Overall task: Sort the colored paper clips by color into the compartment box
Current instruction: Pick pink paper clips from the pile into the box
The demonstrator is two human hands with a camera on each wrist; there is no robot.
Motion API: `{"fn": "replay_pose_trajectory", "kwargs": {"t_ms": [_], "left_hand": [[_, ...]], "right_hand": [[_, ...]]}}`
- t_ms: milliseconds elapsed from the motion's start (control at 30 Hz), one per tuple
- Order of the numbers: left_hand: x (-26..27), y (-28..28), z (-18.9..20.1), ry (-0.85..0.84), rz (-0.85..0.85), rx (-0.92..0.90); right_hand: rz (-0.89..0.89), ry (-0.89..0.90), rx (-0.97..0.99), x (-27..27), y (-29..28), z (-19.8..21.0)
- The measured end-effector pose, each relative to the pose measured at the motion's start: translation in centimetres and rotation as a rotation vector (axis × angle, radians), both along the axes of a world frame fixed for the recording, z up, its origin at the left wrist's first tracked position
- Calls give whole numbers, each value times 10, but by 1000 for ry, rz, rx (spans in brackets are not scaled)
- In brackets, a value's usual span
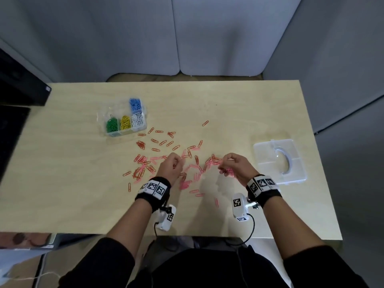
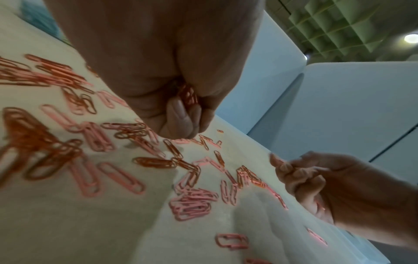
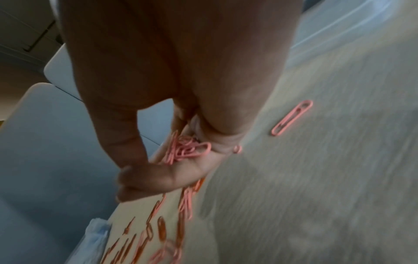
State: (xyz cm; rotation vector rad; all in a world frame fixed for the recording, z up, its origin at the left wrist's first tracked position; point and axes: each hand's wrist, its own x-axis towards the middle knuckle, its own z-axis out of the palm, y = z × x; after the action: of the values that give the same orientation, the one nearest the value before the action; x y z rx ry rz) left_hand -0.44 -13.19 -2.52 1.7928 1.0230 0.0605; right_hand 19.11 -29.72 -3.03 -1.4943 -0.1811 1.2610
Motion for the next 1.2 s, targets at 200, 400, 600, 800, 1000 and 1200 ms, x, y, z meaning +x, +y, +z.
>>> {"fn": "replay_pose_trajectory", "kwargs": {"t_ms": [200, 400, 600, 800, 1000, 1200], "left_hand": [[-31, 2, 4, 62, 45, -35], [-44, -18, 8, 129, -222, 243], [-43, -25, -7, 195, -319, 338], [-45, -25, -15, 174, -340, 403], [-38, -22, -17, 234, -402, 413], [-35, -25, -17, 316, -471, 405]], "right_hand": [[43, 34, -42, -37, 19, 2], [191, -688, -385, -79, 29, -9], [213, -906, -433, -111, 25, -15], [331, -910, -301, -105, 6, -10], [560, -973, -241, -105, -6, -10], [680, -1015, -305, -104, -5, -18]]}}
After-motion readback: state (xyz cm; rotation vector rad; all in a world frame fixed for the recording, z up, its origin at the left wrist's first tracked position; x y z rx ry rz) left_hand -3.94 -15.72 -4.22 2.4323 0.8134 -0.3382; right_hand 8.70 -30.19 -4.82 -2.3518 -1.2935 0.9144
